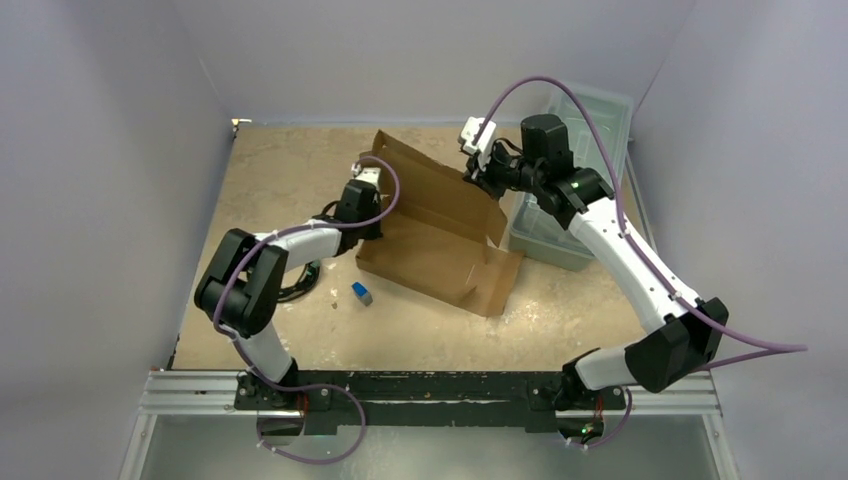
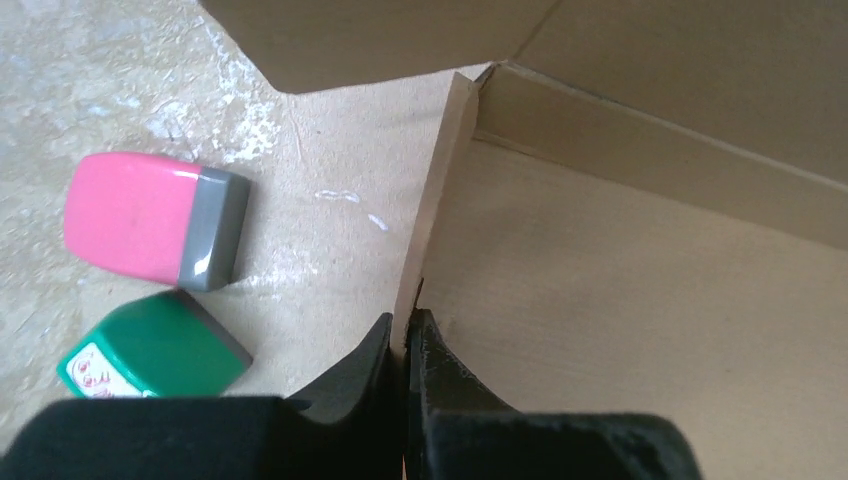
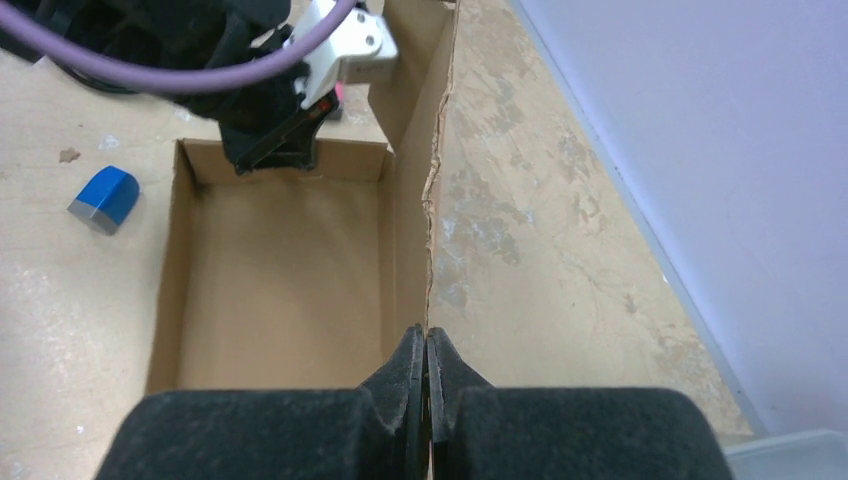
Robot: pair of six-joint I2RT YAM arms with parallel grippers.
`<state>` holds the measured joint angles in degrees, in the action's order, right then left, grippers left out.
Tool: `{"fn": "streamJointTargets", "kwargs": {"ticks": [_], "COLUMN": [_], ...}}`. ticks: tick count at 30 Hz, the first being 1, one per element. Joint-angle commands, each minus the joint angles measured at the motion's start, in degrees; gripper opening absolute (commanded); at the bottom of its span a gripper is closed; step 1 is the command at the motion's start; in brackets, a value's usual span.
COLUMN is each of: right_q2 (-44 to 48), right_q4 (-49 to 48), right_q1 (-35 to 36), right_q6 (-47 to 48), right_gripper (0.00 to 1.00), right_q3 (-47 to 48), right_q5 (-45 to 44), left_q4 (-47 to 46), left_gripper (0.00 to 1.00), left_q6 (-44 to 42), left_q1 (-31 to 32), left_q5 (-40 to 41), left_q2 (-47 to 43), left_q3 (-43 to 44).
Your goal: Fold the paper box
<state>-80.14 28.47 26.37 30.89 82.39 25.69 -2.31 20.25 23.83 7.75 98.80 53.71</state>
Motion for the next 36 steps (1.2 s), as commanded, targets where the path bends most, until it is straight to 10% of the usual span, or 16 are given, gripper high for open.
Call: {"fn": "streamJointTargets", "kwargs": {"ticks": [1, 6, 10, 22, 32, 36], "right_q2": [1.08, 0.24, -0.1, -0.29, -3.72, -5.77], "right_q4": [-2.86, -3.16, -3.18, -3.05, 0.89, 2.64], "right_q1": [0.59, 0.65, 0.66, 0.69, 0.7, 0.65], "right_q6": [0.39, 0.31, 0.51, 1.86, 7.84, 10.18], "right_gripper": [0.0, 0.0, 0.0, 0.0, 0.0, 0.0], "right_q3": [1.87, 2.28, 2.5, 2.0, 6.73, 9.92], "right_q5": [2.52, 2.99, 3.31, 2.98, 5.85, 7.18], "left_q4": [4.81, 4.41, 4.77, 7.01, 7.36, 4.67], "left_gripper": [0.0, 0.0, 0.38, 0.53, 0.96, 0.99], "left_q6": [-1.65, 0.44, 3.0, 4.2, -13.96, -22.72], "left_q1": [4.25, 5.35, 4.53, -3.02, -4.84, -4.89], "left_q5": [18.23, 19.62, 14.48, -4.32, -7.21, -13.65], "left_q2": [-0.03, -3.14, -6.93, -22.97, -46.01, -49.69], "left_q3": [2.27, -0.08, -0.36, -3.44, -4.77, -3.5]}}
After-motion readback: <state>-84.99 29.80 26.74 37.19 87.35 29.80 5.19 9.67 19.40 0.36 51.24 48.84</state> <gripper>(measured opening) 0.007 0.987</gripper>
